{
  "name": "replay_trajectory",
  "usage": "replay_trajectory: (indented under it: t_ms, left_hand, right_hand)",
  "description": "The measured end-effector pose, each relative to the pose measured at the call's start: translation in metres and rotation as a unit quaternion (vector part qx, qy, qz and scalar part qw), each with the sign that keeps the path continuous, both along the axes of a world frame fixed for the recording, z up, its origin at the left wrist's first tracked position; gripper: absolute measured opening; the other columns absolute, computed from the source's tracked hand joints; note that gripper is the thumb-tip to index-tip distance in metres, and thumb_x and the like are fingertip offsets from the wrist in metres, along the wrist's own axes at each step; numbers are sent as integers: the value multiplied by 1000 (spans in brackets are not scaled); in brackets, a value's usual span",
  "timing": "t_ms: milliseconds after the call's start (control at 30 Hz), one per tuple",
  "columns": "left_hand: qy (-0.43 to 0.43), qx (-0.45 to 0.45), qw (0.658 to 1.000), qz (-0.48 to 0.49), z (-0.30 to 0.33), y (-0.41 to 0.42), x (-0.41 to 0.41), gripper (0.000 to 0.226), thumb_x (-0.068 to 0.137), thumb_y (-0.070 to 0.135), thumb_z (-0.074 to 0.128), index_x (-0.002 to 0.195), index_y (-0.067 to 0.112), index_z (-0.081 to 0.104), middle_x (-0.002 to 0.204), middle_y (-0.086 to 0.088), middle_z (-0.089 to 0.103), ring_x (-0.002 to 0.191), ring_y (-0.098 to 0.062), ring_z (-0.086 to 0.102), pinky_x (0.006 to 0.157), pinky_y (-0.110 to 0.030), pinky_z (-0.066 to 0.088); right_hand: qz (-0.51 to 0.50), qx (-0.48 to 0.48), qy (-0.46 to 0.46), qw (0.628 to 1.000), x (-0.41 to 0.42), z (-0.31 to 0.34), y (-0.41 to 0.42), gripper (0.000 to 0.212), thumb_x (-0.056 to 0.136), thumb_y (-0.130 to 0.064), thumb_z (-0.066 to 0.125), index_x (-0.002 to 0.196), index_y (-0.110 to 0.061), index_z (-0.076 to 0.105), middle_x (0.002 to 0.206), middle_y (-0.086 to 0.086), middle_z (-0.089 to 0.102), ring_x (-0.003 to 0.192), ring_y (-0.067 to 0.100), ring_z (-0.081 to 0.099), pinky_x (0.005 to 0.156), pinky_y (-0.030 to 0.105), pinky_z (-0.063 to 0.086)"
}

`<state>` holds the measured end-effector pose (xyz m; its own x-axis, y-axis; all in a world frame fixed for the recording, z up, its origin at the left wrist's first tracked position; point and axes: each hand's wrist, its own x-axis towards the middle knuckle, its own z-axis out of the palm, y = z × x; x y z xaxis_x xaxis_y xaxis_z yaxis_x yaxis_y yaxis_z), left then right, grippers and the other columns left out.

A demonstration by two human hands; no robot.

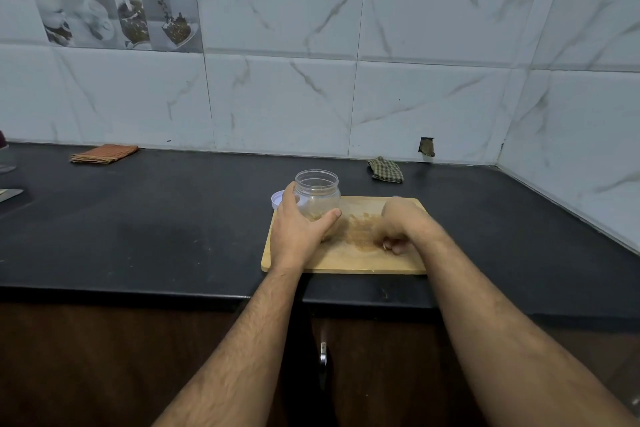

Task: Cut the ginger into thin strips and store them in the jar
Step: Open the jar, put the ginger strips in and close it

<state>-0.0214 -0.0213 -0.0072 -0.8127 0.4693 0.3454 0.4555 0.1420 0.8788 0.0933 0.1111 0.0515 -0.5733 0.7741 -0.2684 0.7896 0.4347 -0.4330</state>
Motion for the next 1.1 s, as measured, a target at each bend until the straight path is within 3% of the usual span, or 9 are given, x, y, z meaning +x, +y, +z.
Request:
replay_trajectory:
  t_ms: [167,300,367,567,667,767,900,1033,1100]
  left_hand:
    - [0,0,1000,3,-1,1,-1,88,72,51,78,144,32,32,135,8,51,120,-14,50,85,-24,34]
    - [-2,1,1000,4,-2,2,-2,90,71,53,78,145,32,32,137,7,51,124,-15,49,87,-24,33]
    - [-4,2,1000,4,-1,2,-1,90,71,52,78,146,32,31,137,7,50,124,-15,48,86,-24,33]
    - [-5,-1,1000,-2,-1,1,-2,93,71,53,78,147,33,29,139,7,49,124,-13,48,85,-24,35]
    - [-4,0,1000,-2,-1,1,-2,93,70,53,78,147,32,29,138,8,49,125,-13,47,86,-24,35]
    - [-3,4,1000,0,-2,2,-3,92,70,53,78,146,33,31,136,8,50,124,-13,48,85,-24,35]
    - [0,0,1000,5,-2,2,-3,91,70,53,78,146,31,32,136,7,51,124,-14,48,86,-23,34]
    - [1,-3,1000,6,-2,3,-3,90,70,53,78,145,32,32,137,8,51,125,-15,49,87,-23,34]
    - [1,-5,1000,7,-2,3,-3,91,70,53,78,146,31,32,138,7,51,126,-15,48,88,-23,34]
  right_hand:
    - [26,-23,279,960,3,54,-2,19,81,6,60,64,-3,58,51,9,58,43,19,52,44,22,50]
    - [87,39,335,937,-19,77,-27,17,80,6,59,66,-3,60,54,9,60,37,11,50,35,14,35]
    - [110,66,346,929,-36,75,-34,16,76,5,61,64,-5,64,55,7,62,45,14,54,42,19,41]
    - [126,163,285,936,-62,53,-37,22,76,1,68,68,-19,63,68,-8,63,65,6,58,50,14,38]
    - [127,179,258,941,-63,51,-34,21,79,0,64,72,-18,69,74,-5,66,72,9,59,55,17,42]
    - [124,179,244,945,-59,55,-32,23,82,-2,57,82,-14,76,83,1,72,81,15,63,69,26,52]
    - [59,203,229,950,-43,47,-14,19,81,-8,56,69,-15,68,74,5,69,75,24,64,69,31,54]
    - [52,158,-3,986,-23,22,-2,4,79,-8,72,80,-5,71,72,9,72,61,22,68,68,36,61]
    - [42,116,-78,989,-19,9,-2,12,80,-14,77,73,-7,70,63,5,71,51,16,67,64,30,58]
